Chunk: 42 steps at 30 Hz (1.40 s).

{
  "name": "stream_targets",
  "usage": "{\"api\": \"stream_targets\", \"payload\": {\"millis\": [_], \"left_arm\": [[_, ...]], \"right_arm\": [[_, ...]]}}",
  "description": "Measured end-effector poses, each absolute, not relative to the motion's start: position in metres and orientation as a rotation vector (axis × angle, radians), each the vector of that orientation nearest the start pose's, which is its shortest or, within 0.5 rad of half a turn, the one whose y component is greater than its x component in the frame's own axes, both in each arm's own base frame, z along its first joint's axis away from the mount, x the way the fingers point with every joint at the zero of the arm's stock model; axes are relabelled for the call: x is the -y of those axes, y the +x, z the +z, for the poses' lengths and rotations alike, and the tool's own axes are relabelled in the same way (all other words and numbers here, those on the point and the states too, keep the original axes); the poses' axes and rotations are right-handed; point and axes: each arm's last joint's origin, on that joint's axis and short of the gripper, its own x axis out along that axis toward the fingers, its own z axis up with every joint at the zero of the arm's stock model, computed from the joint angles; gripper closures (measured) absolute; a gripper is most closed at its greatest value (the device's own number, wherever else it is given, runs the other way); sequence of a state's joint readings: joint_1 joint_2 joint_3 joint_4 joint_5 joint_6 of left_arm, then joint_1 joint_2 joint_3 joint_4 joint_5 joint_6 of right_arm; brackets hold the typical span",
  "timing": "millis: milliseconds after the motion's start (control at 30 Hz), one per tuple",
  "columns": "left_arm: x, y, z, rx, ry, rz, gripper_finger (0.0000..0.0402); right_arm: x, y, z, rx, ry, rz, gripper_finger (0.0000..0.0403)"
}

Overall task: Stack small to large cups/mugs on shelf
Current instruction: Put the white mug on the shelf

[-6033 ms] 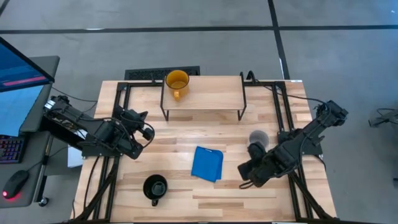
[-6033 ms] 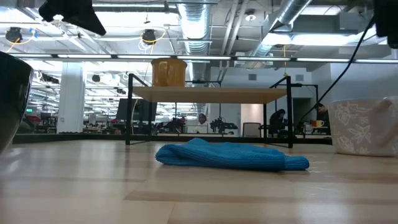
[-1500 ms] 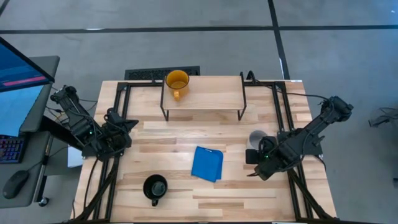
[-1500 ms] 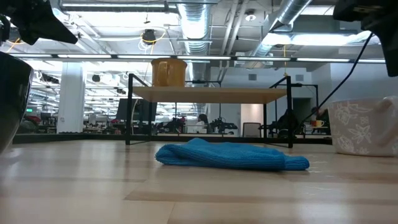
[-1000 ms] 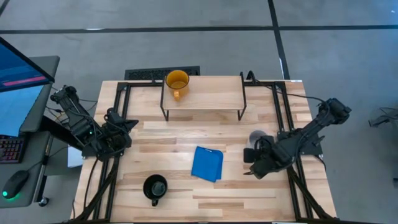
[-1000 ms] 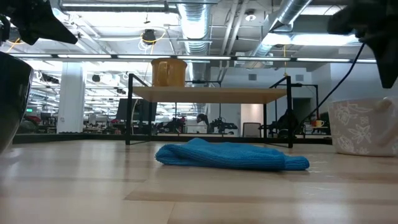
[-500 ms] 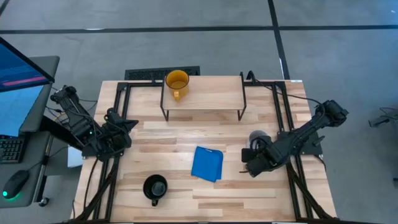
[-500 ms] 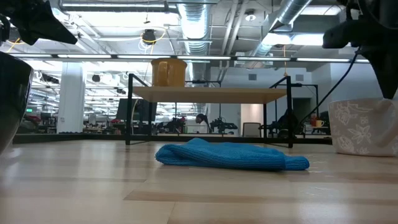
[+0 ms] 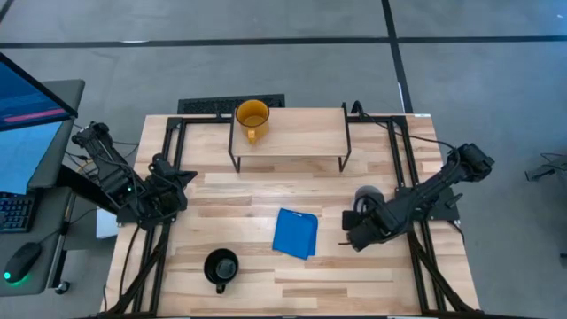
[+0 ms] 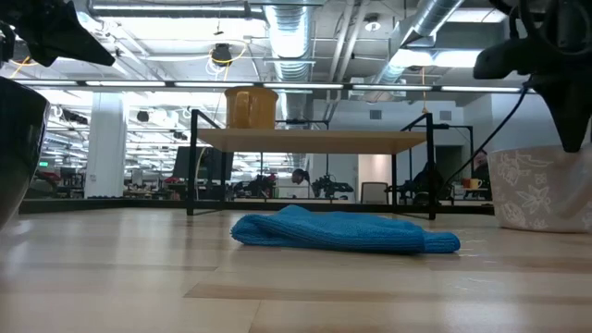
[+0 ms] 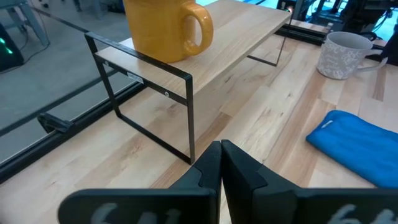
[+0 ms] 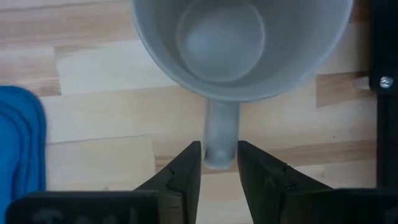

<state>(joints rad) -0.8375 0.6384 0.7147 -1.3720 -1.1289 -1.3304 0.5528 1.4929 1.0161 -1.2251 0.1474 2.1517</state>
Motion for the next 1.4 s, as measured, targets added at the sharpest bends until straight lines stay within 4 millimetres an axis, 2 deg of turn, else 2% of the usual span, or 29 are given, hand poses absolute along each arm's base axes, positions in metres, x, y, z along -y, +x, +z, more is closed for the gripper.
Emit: {"api": "stream_targets", "payload": {"millis": [467, 1133, 1400], "left_arm": [[0.034, 0.066, 0.262, -0.404, -0.181, 0.605, 0.0401], [0.034, 0.066, 0.262, -0.406, -0.174, 0.603, 0.0401], [0.034, 0.066, 0.262, -0.407, -0.173, 0.603, 0.0401]], "right_arm": [[-0.105, 0.208, 0.212, -1.097, 1.069, -1.34, 0.0276], [-0.105, 0.208, 0.211, -1.083, 1.12, -1.377, 0.0276], [-0.105, 0.208, 0.204, -1.074, 1.15, -1.371, 0.0276]]}}
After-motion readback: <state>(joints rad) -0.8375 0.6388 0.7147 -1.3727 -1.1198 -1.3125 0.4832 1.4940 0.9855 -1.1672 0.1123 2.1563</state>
